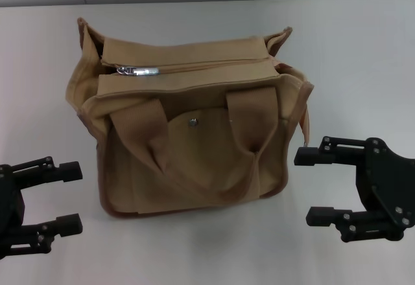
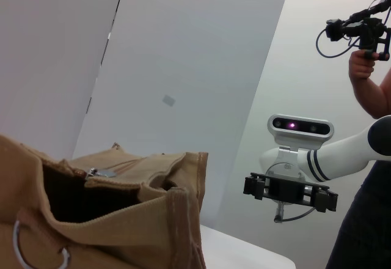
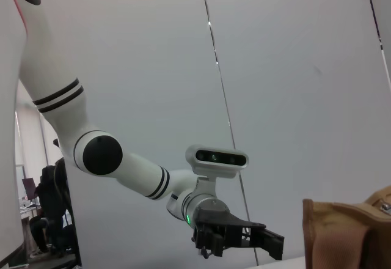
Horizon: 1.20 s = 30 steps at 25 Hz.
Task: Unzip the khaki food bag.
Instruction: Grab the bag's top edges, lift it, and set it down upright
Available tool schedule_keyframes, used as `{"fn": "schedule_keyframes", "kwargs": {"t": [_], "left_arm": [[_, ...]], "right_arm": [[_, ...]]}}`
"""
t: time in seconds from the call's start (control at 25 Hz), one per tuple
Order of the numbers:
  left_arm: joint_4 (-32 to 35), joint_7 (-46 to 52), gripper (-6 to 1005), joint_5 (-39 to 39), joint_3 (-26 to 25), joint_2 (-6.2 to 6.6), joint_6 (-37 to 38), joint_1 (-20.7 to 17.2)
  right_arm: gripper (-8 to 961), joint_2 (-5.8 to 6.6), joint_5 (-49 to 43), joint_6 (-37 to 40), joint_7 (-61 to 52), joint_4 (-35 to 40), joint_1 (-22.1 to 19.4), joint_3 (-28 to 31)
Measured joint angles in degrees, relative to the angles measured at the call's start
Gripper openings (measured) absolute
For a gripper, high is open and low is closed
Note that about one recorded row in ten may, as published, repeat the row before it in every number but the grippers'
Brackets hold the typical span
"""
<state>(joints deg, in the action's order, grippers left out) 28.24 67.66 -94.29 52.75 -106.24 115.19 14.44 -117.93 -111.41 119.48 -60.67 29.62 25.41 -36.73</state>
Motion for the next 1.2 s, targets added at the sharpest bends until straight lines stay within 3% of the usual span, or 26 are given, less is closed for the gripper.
{"fn": "schedule_keyframes", "kwargs": {"t": [0.52,0.72,0.84,1.04,1.08,1.12,1.2], "left_arm": [[0.4,0.1,812,0.0,-0.4,-0.57,-0.1,0.8],[0.1,-0.1,812,0.0,-3.2,-1.11,-2.4,0.4],[0.5,-1.4,813,-0.2,-5.2,-3.14,-9.2,-0.9],[0.5,-1.5,813,-0.2,-6.0,-4.79,-12.9,-1.1],[0.5,-1.7,813,-0.2,-6.2,-5.95,-14.0,-0.9],[0.5,-1.7,813,-0.2,-6.2,-5.95,-14.0,-0.9],[0.6,-2.0,813,-0.2,-6.2,-7.50,-14.3,-0.1]], "right_arm": [[741,-0.88,0.0,-0.6,0.1,-0.9,1.8,-0.1],[741,-1.05,0.0,-1.8,0.1,-0.9,2.0,-0.1],[741,-1.07,0.2,-2.0,-0.1,-1.3,1.9,-0.1],[741,-1.07,0.2,-2.7,-0.3,-2.1,2.2,-0.1],[741,-1.07,0.2,-3.0,-0.3,-2.4,2.3,-0.1],[741,-1.07,0.2,-3.0,-0.3,-2.4,2.3,-0.1],[741,-1.07,0.2,-3.4,-0.4,-2.8,2.5,-0.1]]}}
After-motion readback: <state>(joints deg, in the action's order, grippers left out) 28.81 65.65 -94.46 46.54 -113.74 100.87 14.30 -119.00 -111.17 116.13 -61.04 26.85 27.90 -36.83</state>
